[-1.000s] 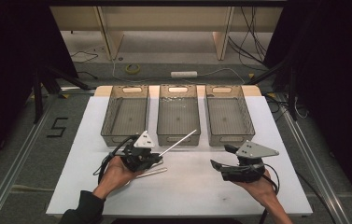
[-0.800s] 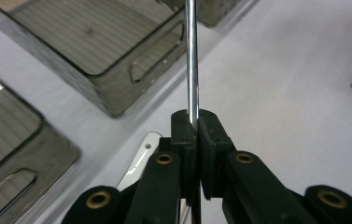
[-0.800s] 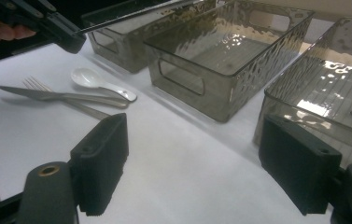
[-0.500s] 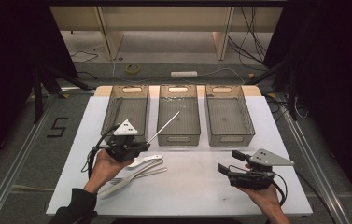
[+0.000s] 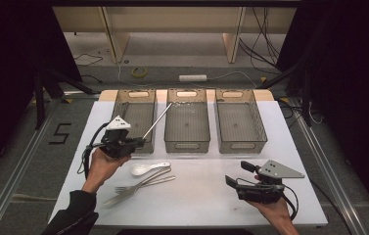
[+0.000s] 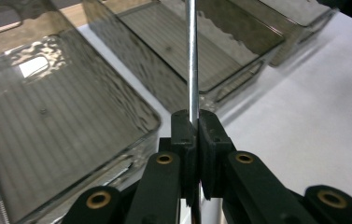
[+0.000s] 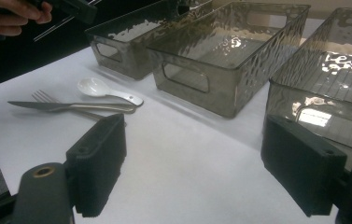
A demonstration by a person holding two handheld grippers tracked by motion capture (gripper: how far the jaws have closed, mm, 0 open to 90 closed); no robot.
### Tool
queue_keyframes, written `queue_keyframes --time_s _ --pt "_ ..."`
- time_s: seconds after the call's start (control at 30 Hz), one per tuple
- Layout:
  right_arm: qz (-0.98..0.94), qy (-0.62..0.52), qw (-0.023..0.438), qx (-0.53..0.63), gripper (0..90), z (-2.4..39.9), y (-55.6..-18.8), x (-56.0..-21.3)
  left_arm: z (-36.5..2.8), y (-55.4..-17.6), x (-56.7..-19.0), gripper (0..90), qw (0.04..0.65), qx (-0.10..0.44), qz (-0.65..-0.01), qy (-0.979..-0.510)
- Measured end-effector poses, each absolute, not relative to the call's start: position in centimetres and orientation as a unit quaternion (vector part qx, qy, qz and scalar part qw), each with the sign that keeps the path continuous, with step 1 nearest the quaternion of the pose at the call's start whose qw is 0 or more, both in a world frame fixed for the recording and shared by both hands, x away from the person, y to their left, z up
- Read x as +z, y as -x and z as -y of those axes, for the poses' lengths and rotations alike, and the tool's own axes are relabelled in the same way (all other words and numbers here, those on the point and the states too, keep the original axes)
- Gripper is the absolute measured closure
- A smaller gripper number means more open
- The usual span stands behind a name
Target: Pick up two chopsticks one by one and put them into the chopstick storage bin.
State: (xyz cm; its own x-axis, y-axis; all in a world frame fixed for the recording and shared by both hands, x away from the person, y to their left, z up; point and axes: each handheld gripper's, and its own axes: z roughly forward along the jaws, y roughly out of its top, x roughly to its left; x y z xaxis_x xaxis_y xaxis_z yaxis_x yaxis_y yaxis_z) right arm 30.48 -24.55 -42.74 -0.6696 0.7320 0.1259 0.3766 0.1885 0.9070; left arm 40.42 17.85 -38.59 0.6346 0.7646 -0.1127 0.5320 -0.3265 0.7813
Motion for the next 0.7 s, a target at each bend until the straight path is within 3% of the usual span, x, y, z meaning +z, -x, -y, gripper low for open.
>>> queue_keyframes --time_s 0.7 --pt "-0.755 -0.366 0.17 0.516 23.1 24.3 -30.5 -42.8 -21.5 -47.3 -39.5 85.7 0.43 0.145 -0.518 -0.725"
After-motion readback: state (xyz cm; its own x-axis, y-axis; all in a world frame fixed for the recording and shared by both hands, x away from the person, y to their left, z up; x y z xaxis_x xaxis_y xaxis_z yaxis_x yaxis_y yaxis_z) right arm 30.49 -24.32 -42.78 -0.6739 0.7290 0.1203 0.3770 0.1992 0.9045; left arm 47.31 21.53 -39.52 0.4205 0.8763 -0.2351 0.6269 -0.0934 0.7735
